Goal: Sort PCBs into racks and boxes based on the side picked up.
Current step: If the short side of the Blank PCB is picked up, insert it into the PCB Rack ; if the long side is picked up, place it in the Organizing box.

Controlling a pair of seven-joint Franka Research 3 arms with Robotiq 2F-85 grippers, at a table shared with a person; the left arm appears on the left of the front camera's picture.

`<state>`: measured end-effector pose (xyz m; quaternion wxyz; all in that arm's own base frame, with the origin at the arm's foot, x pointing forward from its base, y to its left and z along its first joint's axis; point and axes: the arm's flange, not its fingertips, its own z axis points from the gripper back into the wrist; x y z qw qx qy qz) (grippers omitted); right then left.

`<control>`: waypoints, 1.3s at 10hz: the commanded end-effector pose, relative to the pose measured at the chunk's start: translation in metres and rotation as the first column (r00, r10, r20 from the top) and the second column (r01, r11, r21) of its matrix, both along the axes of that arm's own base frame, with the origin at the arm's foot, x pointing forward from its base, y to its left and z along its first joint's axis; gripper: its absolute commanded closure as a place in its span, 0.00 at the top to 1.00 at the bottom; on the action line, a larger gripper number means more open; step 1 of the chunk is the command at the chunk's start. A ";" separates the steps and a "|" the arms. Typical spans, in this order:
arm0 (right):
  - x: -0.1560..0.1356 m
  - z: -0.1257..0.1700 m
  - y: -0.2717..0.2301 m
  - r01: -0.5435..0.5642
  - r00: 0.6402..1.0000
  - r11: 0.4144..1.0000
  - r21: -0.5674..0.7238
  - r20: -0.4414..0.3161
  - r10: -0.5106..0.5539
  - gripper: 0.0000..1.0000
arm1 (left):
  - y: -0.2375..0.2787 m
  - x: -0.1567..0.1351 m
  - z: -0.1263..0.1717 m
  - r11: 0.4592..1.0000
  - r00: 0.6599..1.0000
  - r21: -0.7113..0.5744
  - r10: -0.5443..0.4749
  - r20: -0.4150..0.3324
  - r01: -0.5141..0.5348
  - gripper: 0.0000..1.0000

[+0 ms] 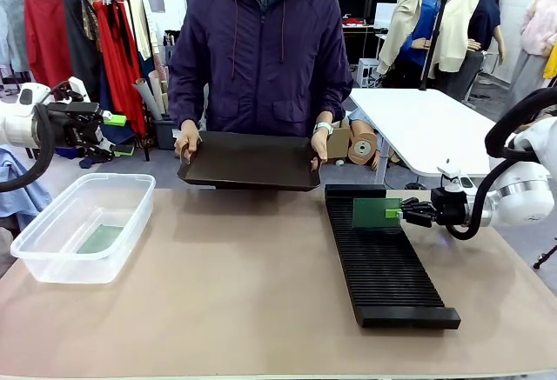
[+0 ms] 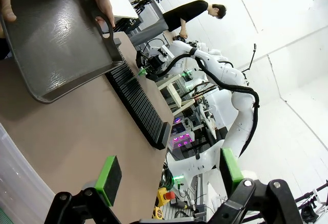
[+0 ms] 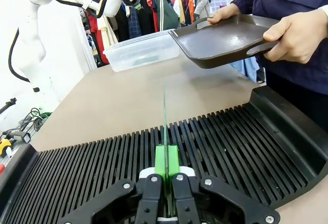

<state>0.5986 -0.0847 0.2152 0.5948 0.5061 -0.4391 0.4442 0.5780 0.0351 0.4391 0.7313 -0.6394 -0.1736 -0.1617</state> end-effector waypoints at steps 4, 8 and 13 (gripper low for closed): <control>0.001 0.003 0.000 0.002 1.000 1.000 0.001 0.009 -0.002 0.00 | 0.001 -0.002 0.002 1.000 1.000 0.002 0.004 0.003 -0.004 1.00; 0.001 0.003 0.000 0.002 1.000 1.000 0.001 0.009 -0.002 0.00 | 0.001 -0.002 0.002 1.000 1.000 0.002 0.004 0.003 -0.004 1.00; 0.002 -0.002 0.002 -0.008 1.000 1.000 -0.010 0.003 0.008 0.00 | 0.001 -0.002 0.002 1.000 1.000 0.002 0.004 0.003 -0.004 1.00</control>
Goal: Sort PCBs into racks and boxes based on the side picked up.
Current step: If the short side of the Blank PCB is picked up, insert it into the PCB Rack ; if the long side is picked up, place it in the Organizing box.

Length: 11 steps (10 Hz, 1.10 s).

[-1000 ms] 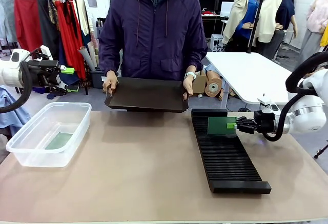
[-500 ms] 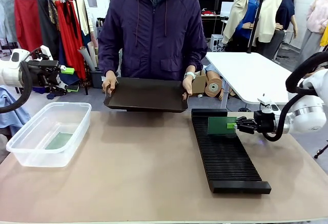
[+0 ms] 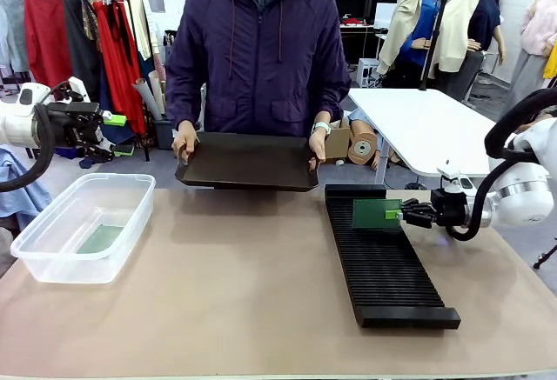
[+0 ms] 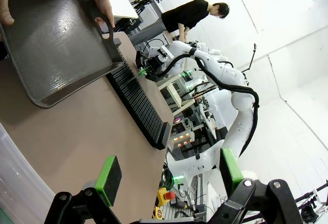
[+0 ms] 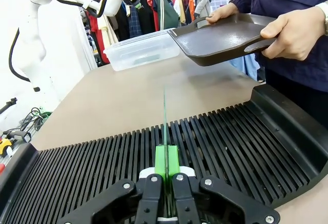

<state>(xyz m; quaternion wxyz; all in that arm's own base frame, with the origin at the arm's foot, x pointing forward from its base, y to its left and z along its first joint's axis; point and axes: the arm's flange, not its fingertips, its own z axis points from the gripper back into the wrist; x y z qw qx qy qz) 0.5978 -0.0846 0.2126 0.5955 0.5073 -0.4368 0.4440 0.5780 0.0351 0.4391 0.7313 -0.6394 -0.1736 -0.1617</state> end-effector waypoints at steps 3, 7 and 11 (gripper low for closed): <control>0.007 -0.001 0.005 -0.007 1.000 1.000 -0.016 0.017 0.008 0.00 | 0.001 -0.001 0.002 1.000 1.000 0.002 0.004 0.003 -0.004 1.00; 0.009 -0.013 0.012 0.022 1.000 0.999 -0.050 0.001 -0.021 0.00 | 0.001 -0.001 0.002 1.000 1.000 0.002 0.004 0.003 -0.004 1.00; 0.002 -0.019 0.011 0.072 0.997 0.996 -0.056 0.024 -0.071 0.00 | 0.001 -0.001 0.002 1.000 1.000 0.002 0.004 0.003 -0.004 1.00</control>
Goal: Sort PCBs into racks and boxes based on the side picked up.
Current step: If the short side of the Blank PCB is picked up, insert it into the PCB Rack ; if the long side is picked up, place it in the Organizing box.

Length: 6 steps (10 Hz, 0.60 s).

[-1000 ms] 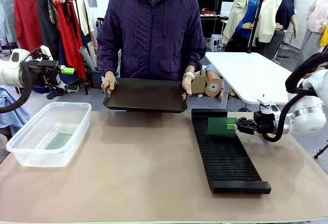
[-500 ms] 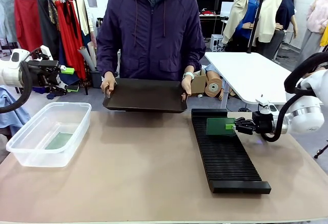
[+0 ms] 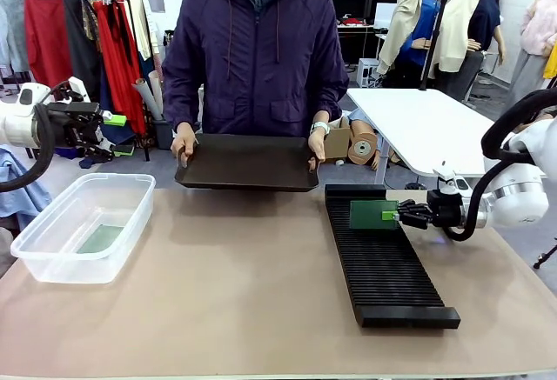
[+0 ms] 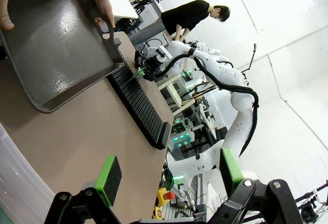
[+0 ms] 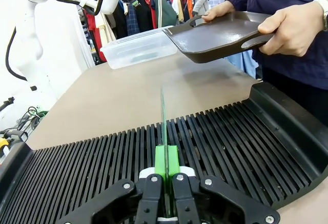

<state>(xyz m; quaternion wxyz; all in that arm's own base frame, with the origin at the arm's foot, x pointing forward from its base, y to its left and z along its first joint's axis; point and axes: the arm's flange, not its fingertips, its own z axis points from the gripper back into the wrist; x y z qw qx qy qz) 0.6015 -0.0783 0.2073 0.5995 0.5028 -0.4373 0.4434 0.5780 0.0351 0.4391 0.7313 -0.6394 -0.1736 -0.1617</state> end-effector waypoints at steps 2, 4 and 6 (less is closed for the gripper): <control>-0.009 -0.018 0.000 0.093 0.995 0.995 -0.037 0.028 -0.092 0.00 | 0.001 -0.002 0.002 1.000 1.000 0.002 0.004 0.003 -0.004 1.00; -0.013 -0.022 -0.003 0.103 0.994 0.994 -0.039 0.027 -0.102 0.00 | 0.001 -0.002 0.002 1.000 1.000 0.002 0.004 0.003 -0.004 1.00; -0.024 -0.023 -0.002 0.114 0.992 0.991 -0.067 0.053 -0.111 0.00 | 0.001 -0.002 0.002 1.000 1.000 0.002 0.004 0.003 -0.004 1.00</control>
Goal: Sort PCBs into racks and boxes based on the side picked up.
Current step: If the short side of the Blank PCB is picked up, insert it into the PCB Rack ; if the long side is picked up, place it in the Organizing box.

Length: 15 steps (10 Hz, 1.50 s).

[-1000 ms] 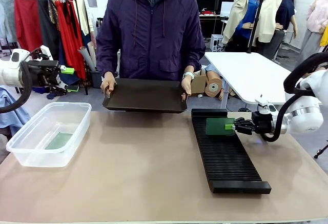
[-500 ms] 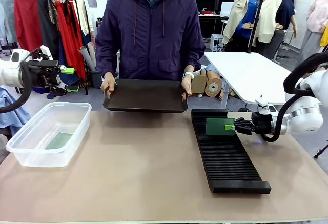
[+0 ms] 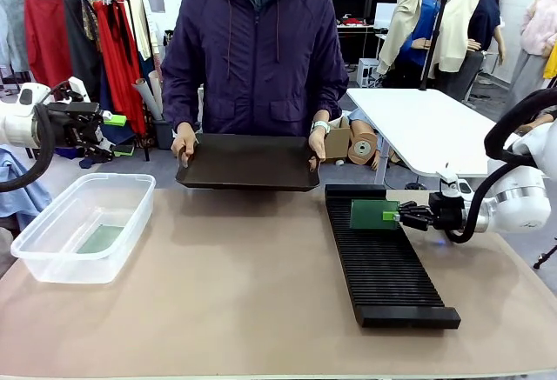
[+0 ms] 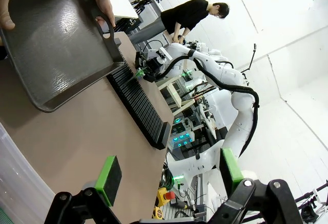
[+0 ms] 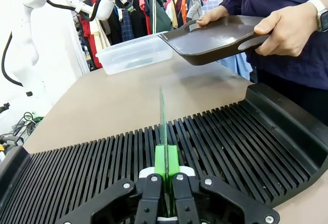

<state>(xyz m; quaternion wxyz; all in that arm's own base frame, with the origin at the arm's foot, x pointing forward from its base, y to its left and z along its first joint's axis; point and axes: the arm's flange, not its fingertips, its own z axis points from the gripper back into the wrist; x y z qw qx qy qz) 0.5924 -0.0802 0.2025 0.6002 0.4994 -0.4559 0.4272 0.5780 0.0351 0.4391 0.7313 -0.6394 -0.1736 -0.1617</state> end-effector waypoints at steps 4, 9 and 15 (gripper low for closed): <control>-0.016 -0.016 0.002 0.073 0.995 0.992 -0.105 0.079 -0.065 0.00 | 0.001 -0.001 0.002 1.000 1.000 0.002 0.004 0.003 -0.004 1.00; -0.001 -0.008 0.013 0.050 0.996 0.987 -0.154 0.076 -0.038 0.00 | 0.001 -0.001 0.002 1.000 1.000 0.002 0.004 0.003 -0.004 1.00; 0.019 -0.014 0.017 0.022 0.999 0.979 -0.203 0.028 -0.017 0.00 | 0.001 -0.001 0.002 1.000 1.000 0.002 0.004 0.003 -0.004 1.00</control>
